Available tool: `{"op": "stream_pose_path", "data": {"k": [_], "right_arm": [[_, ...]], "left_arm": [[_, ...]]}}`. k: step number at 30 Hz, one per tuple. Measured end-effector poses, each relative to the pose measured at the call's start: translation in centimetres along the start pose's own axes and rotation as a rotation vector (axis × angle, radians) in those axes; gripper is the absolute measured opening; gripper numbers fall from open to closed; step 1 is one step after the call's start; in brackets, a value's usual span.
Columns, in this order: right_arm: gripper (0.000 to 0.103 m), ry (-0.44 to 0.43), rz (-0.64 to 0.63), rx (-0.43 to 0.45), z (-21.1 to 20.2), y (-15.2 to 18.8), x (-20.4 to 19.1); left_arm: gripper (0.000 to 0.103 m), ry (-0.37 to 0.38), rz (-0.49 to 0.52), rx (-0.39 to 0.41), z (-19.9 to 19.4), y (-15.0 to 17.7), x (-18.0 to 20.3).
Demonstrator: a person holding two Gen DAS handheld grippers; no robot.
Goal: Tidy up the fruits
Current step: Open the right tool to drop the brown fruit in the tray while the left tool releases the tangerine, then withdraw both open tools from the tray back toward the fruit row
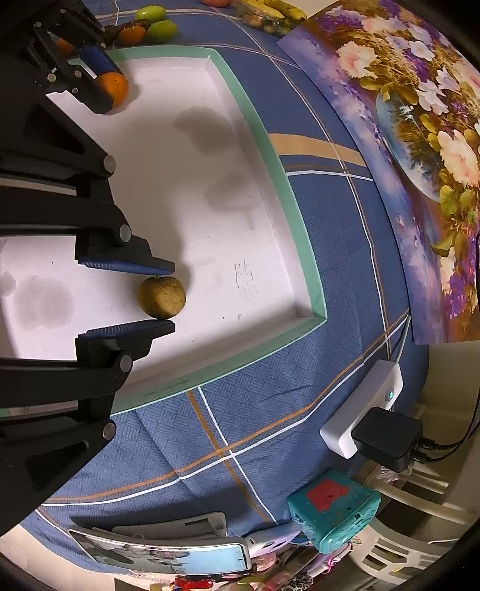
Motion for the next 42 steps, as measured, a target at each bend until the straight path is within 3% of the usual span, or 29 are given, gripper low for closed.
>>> {"op": "stream_pose_path", "data": {"k": [14,23,28,32,33,34,36,40,42], "right_arm": [[0.031,0.007,-0.008,0.01,-0.7,-0.1,0.2],[0.031,-0.008,-0.007,0.086,-4.0,-1.7,0.5],[0.031,-0.014,-0.003,0.121,-5.3,-2.5,0.5],[0.031,-0.015,-0.015,0.112,-5.1,-2.4,0.2],[0.037,-0.015,-0.019,0.109,-4.9,-2.4,0.1],[0.054,-0.011,-0.027,0.105,-4.8,-2.3,0.1],[0.074,-0.001,-0.035,0.107,-4.5,-2.2,0.1],[0.075,0.007,-0.041,0.11,-4.3,-2.2,0.3],[0.077,0.011,-0.048,0.108,-4.2,-2.1,0.3]], "left_arm": [[0.043,0.014,-0.011,0.035,-2.3,-0.9,-0.4],[0.043,0.033,-0.026,0.115,-5.3,-2.5,-0.7],[0.044,0.005,-0.048,0.137,-5.8,-3.0,-1.7],[0.065,-0.037,-0.091,0.133,-5.3,-2.7,-3.4],[0.066,-0.054,-0.103,0.133,-5.2,-2.6,-4.0],[0.069,-0.068,-0.112,0.132,-5.0,-2.6,-4.5],[0.074,-0.097,-0.128,0.133,-4.8,-2.5,-5.4],[0.08,-0.15,-0.169,0.122,-4.1,-2.1,-7.3],[0.088,-0.174,-0.199,0.113,-3.7,-1.8,-8.3]]}}
Point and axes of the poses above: each gripper's, at about its wrist camera, not at the fingertips, and z roughly the way its jaws point, x to its right, y to its underside, the point moved 10 cm from there along z, roughly the way its jaws point, and after that the axes turned 7 degrees about x, right-handed, at the moved point
